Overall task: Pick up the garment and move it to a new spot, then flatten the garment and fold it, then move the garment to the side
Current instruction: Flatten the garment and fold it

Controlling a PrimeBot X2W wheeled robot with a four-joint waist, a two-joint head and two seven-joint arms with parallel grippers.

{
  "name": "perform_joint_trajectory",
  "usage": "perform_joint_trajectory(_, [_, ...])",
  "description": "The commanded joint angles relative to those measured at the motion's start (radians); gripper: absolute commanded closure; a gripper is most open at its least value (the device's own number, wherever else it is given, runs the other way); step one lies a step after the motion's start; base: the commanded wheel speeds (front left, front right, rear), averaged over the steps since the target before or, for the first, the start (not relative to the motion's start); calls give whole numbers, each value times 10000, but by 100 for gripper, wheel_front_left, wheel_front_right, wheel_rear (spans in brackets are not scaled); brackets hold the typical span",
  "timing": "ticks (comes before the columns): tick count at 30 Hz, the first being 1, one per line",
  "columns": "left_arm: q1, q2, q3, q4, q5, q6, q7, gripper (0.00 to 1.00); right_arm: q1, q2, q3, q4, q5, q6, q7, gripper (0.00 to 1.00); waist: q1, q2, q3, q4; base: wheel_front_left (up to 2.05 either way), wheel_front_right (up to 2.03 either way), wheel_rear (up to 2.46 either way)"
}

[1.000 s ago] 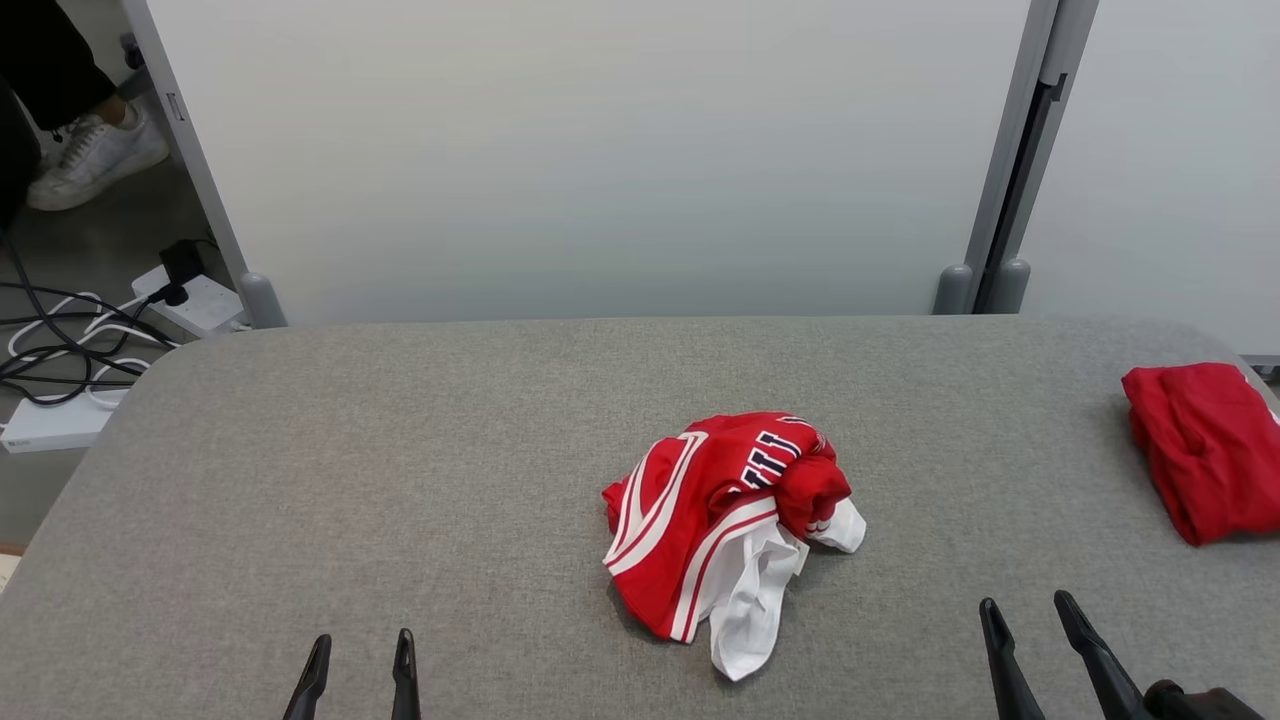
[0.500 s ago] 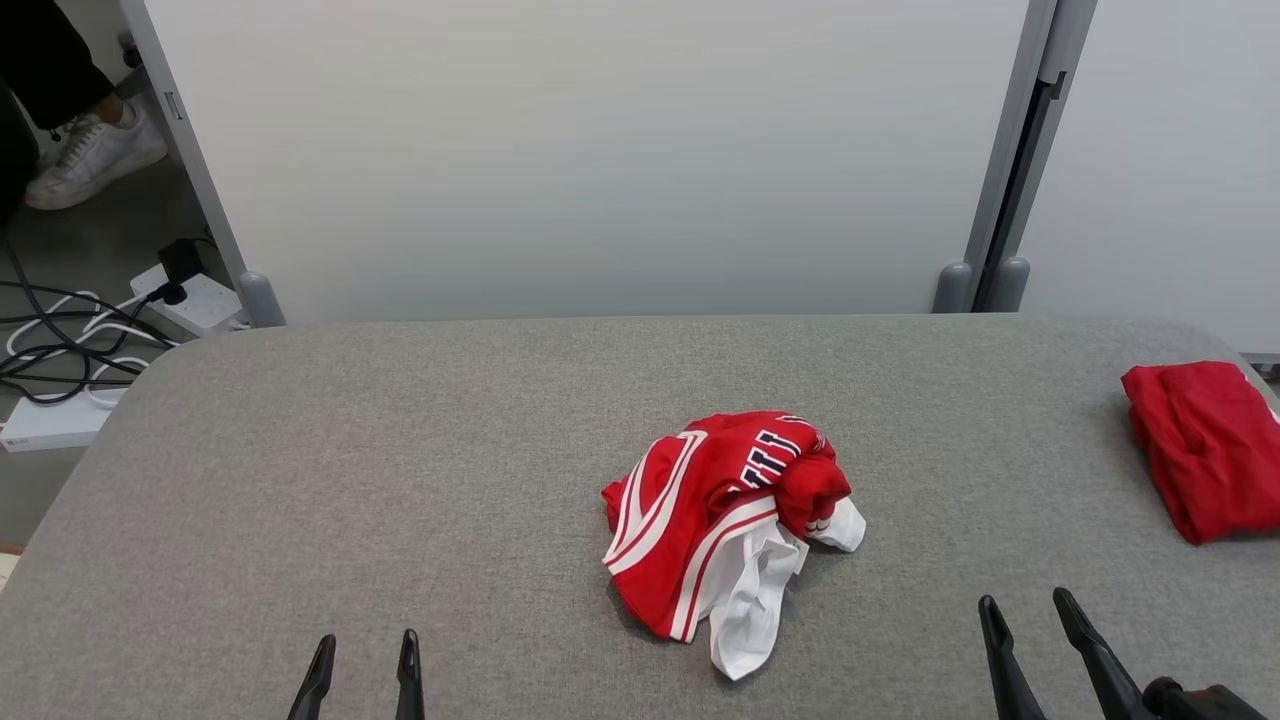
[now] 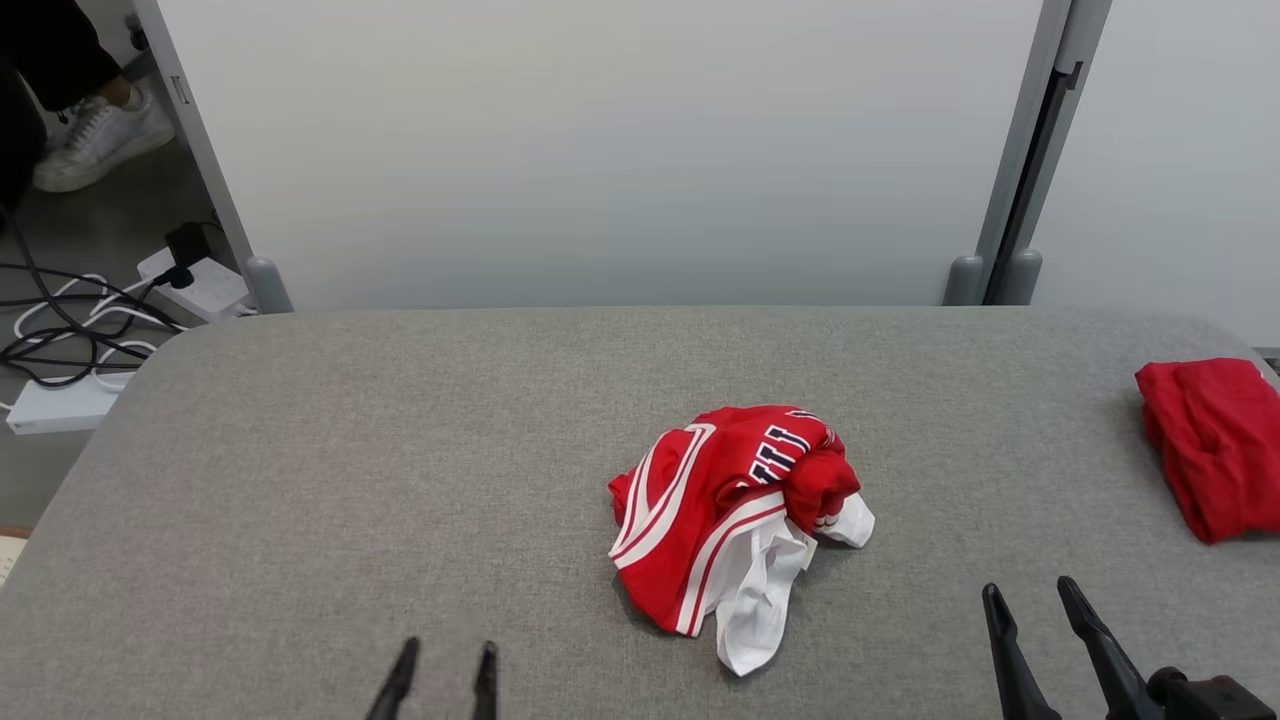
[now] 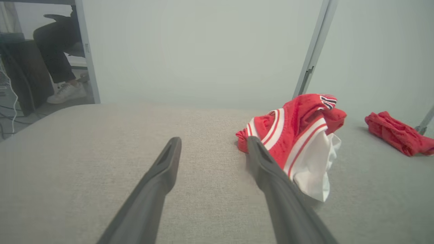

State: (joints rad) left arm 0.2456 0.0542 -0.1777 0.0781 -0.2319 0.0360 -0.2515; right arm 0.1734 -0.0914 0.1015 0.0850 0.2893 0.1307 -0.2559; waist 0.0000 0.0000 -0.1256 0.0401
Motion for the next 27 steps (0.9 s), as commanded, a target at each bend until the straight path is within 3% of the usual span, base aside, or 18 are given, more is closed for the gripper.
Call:
perform_joint_trajectory(1, [-634,-39,-29,-78,-144,-204,-103,0,-452,-88,173,-236,-137,0,-59,0,0,0,63,13,0,0,0])
perform_joint_trajectory(6, [-1567,-39,-2033,1280,-987,-956,-103,0,-642,-137,315,-219,-115,0,-59,0,0,0,411,-59,0,0,0])
perform_joint_trajectory(12, [-3098,-39,-4319,2770,-2997,-1040,97,0,-909,-329,495,-222,-56,0,-59,0,0,0,937,-318,0,0,0])
perform_joint_trajectory(19, [-4538,-39,-6240,3699,-5410,-413,574,0,-1174,-506,565,-208,3,0,-59,0,0,0,1334,-604,0,0,0])
perform_joint_trajectory(27, [-5628,-39,-7545,4480,-7649,502,932,0,-1552,-611,757,-226,74,0,-59,0,0,0,1704,-962,0,0,0])
